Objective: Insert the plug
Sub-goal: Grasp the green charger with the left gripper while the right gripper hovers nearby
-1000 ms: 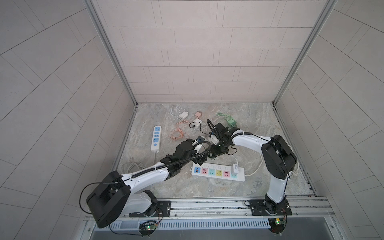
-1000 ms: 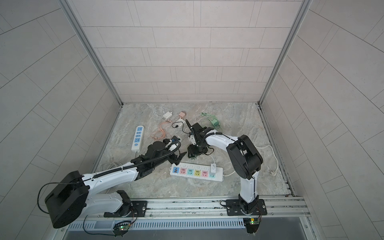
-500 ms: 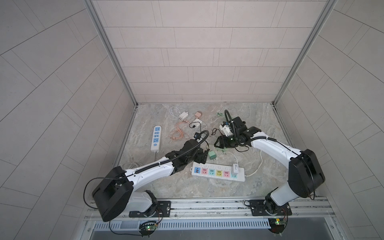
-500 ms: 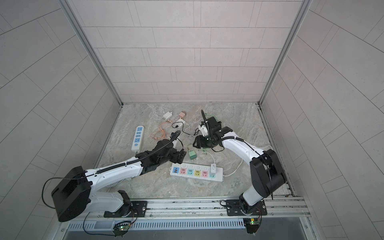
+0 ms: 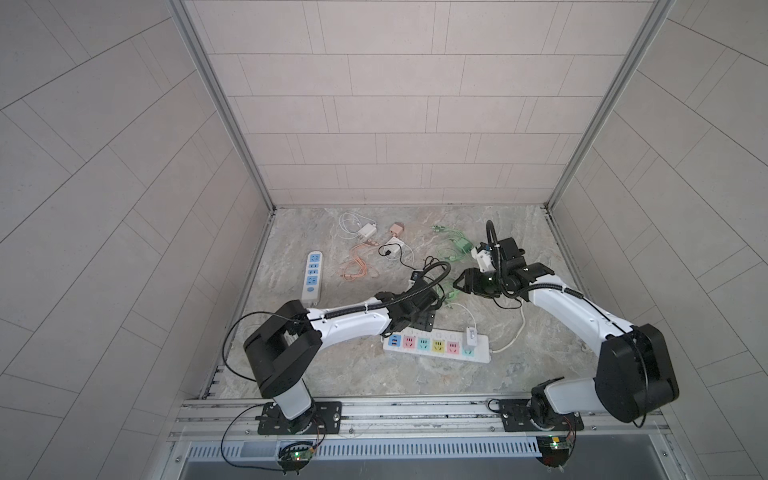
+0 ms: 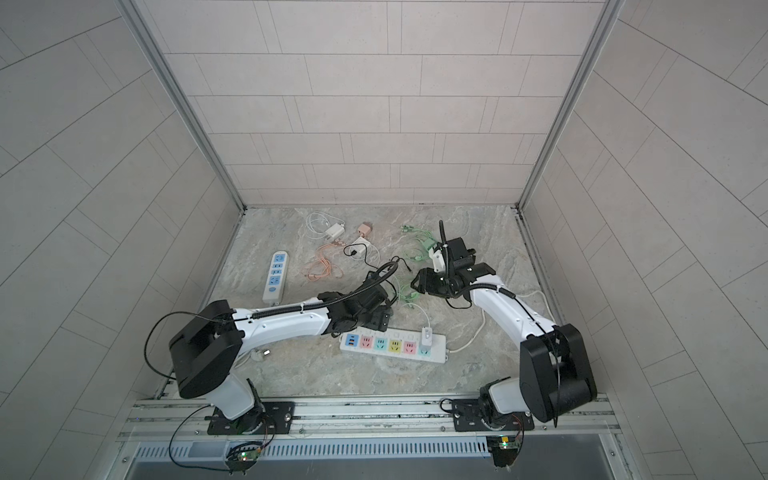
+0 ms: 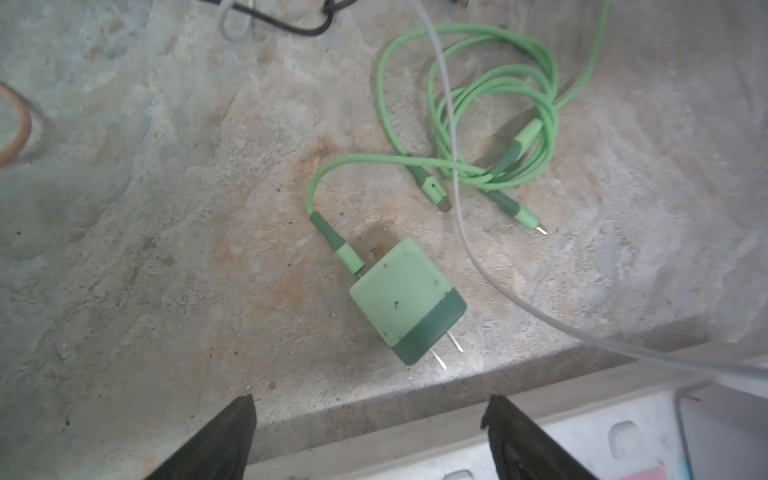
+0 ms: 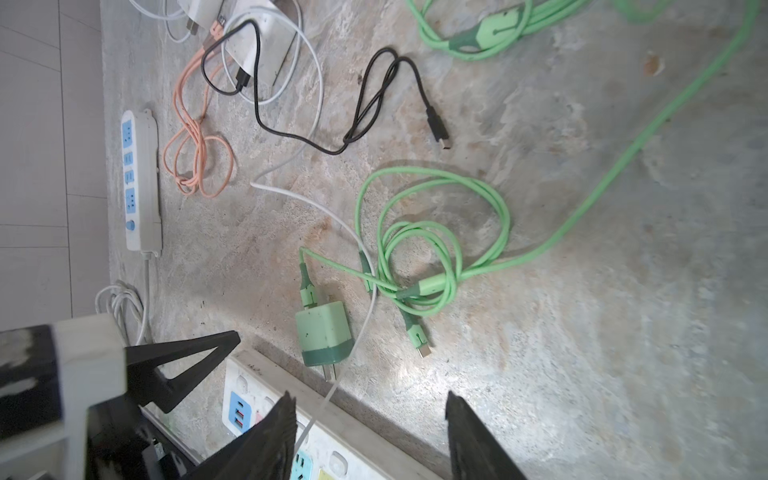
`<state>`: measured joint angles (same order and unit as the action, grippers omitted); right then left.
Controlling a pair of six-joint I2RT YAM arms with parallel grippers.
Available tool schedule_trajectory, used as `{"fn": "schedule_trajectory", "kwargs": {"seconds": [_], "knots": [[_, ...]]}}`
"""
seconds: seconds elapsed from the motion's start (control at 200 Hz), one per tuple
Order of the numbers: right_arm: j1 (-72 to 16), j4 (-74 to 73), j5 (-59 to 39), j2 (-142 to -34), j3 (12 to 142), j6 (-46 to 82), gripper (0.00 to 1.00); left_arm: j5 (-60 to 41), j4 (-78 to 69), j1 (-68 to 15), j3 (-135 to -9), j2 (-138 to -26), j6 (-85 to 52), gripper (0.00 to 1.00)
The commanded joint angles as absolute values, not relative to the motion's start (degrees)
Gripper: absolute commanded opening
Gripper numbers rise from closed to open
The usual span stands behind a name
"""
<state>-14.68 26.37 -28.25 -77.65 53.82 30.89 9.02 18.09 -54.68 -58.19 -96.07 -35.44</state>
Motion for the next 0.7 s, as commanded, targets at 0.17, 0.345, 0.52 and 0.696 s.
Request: {"fn": "schedule_trajectory", "kwargs": {"seconds": [0.17, 0.345, 0.52, 0.696], "knots": [[-12.5, 26.6, -25.4, -70.3, 50.2, 30.6, 0.57, 8.8, 17.9, -54.6, -62.4, -99.2, -40.1, 0.91], [-11.1, 26.3, -26.3, -69.4, 49.2, 29.9, 0.57, 9.5, 18.6, -54.1, -65.6, -102.4, -43.0, 0.90], [-10.3, 26.2, -27.5, -68.9, 48.8, 29.2, 0.57, 6.9, 19.0, -52.7, -68.7, -106.6, -44.2, 0.88], [-9.9, 26.2, -28.3, -68.3, 48.3, 28.2, 0.56, 5.8, 19.4, -51.7, -70.4, -109.6, -44.6, 0.85]]}}
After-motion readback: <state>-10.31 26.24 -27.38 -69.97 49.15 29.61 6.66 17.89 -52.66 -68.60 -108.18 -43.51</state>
